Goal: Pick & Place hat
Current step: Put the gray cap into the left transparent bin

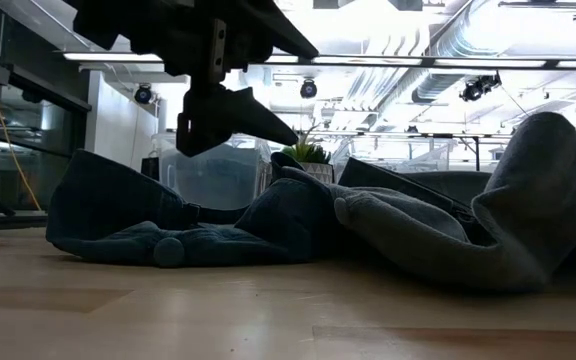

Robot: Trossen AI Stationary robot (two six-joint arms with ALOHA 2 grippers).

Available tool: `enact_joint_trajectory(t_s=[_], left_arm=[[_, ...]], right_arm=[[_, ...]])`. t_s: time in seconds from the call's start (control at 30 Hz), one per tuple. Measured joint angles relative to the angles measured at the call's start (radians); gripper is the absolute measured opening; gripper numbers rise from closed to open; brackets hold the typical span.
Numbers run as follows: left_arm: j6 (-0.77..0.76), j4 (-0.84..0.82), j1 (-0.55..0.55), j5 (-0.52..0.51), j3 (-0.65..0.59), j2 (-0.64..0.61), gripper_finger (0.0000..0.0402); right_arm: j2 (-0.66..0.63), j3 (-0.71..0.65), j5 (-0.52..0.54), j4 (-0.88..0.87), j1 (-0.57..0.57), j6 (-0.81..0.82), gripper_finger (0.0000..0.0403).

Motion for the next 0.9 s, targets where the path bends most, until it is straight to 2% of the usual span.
enact_joint_trajectory(t_s=[0.13, 0.37, 0.5, 0.9], left_arm=[[0.001, 0.0, 0.007, -0.001, 0.0, 0.0, 0.0236], [0.0, 0.0, 0.014, -0.011, 0.0, 0.009, 0.0236], [0.0, -0.015, 0.013, -0.01, 0.0, 0.008, 0.0236], [-0.01, -0.015, 0.013, -0.007, 0.0, 0.008, 0.0236]], right_arm=[[0.066, 0.0, 0.006, 0.053, 0.0, 0.005, 0.023], [0.221, 0.0, 0.027, 0.258, -0.029, 0.014, 0.0232], [0.289, 0.0, 0.023, 0.305, -0.048, 0.03, 0.0232], [0.323, 0.0, -0.013, 0.319, -0.102, 0.074, 0.0232]])
